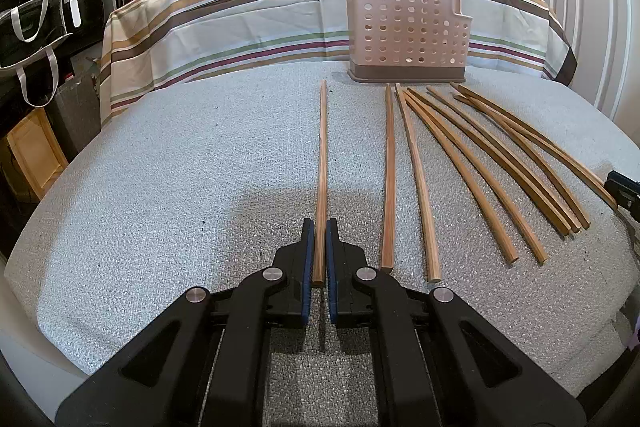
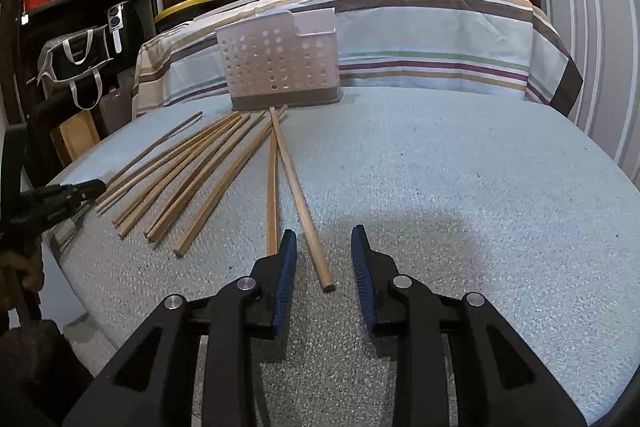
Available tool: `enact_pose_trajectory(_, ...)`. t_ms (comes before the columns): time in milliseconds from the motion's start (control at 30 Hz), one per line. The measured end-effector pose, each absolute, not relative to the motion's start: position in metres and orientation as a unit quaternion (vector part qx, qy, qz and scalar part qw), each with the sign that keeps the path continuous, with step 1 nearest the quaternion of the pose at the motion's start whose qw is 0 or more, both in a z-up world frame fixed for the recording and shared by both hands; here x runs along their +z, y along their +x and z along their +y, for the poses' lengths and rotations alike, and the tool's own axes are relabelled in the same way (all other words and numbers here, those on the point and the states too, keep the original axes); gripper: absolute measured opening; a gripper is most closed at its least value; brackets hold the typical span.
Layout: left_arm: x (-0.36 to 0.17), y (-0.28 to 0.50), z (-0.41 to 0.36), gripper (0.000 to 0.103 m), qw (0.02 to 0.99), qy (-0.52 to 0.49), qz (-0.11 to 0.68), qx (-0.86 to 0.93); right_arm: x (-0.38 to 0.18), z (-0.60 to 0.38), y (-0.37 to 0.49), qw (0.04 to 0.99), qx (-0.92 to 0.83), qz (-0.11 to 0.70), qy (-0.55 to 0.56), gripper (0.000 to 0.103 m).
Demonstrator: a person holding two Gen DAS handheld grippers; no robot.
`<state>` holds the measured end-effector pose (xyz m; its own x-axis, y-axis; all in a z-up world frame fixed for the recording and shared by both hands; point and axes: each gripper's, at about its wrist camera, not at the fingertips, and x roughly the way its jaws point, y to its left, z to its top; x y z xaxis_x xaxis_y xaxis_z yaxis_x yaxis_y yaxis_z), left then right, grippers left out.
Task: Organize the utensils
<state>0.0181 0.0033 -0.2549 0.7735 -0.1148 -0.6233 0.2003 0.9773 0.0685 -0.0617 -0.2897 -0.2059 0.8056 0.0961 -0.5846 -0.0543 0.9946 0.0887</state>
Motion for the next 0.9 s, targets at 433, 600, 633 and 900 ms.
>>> enact_pose_trajectory(433, -0.257, 0.015, 0.006, 0.006, 0.942, 0.058, 0.320, -0.089, -0.208, -0.280, -0.067, 0.954, 0.054, 0.296, 0.011, 0.008)
enact_pose_trajectory(600, -0.254, 0.011, 0.009, 0.006, 0.945, 0.055, 0.310, -0.083, -0.199, -0.278, -0.069, 0.957, 0.054, 0.285, 0.013, 0.008)
enact_pose_trajectory(633, -0.252, 0.010, 0.010, 0.006, 0.947, 0.055, 0.307, -0.082, -0.197, -0.277, -0.069, 0.958, 0.054, 0.282, 0.012, 0.008)
enact_pose_trajectory(900, -0.237, 0.005, 0.012, 0.006, 0.955, 0.058, 0.284, -0.070, -0.174, -0.272, -0.070, 0.965, 0.054, 0.258, 0.013, 0.007)
